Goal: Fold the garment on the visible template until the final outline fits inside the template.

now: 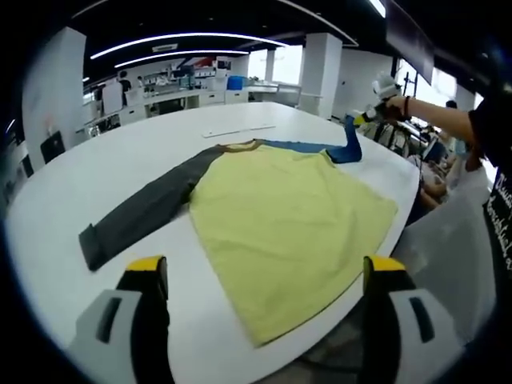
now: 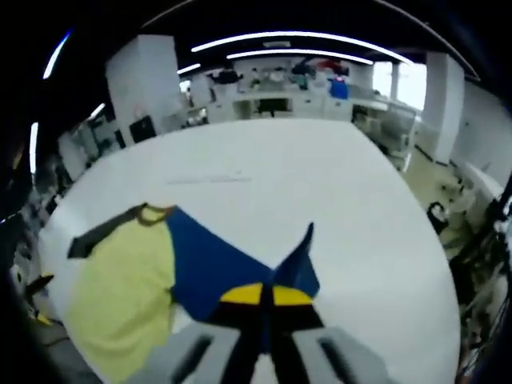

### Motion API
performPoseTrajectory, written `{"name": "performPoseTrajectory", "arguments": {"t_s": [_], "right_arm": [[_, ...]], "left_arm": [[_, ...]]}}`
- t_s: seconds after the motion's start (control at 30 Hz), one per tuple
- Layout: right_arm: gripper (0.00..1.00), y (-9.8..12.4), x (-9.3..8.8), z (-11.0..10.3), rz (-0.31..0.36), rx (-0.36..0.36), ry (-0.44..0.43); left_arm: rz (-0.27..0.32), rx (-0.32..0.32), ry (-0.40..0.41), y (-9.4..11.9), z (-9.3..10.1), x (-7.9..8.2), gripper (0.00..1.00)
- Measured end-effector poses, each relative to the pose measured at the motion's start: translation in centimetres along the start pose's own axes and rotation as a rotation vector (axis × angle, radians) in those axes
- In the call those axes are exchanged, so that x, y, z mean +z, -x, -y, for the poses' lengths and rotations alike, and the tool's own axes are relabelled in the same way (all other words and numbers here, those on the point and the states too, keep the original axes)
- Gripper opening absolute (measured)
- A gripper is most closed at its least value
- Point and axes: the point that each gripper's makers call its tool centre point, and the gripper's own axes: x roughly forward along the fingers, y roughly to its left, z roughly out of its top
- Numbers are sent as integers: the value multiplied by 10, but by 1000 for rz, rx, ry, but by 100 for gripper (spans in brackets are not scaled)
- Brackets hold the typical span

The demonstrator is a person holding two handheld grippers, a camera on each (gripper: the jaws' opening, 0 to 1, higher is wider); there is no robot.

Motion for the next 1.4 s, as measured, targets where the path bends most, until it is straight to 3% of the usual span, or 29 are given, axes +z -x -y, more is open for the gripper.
{"name": "performPoseTrajectory", "arguments": {"t_s": [0.3,0.57,1.03,1.4], "right_arm": [[0,-13,22,-37,9,61,50],[0,-27,32,-71,-2,116,84],[0,-48,52,-114,-31,172,179],[0,-68,65,-155,-24,226,190]], "left_arm": [[-3,11,4,0,1,-3,99],[-10,21,-5,0,8,-4,99],[-9,41,33,-1,-1,-10,99],[-19,41,40,-1,-6,-16,99]]}}
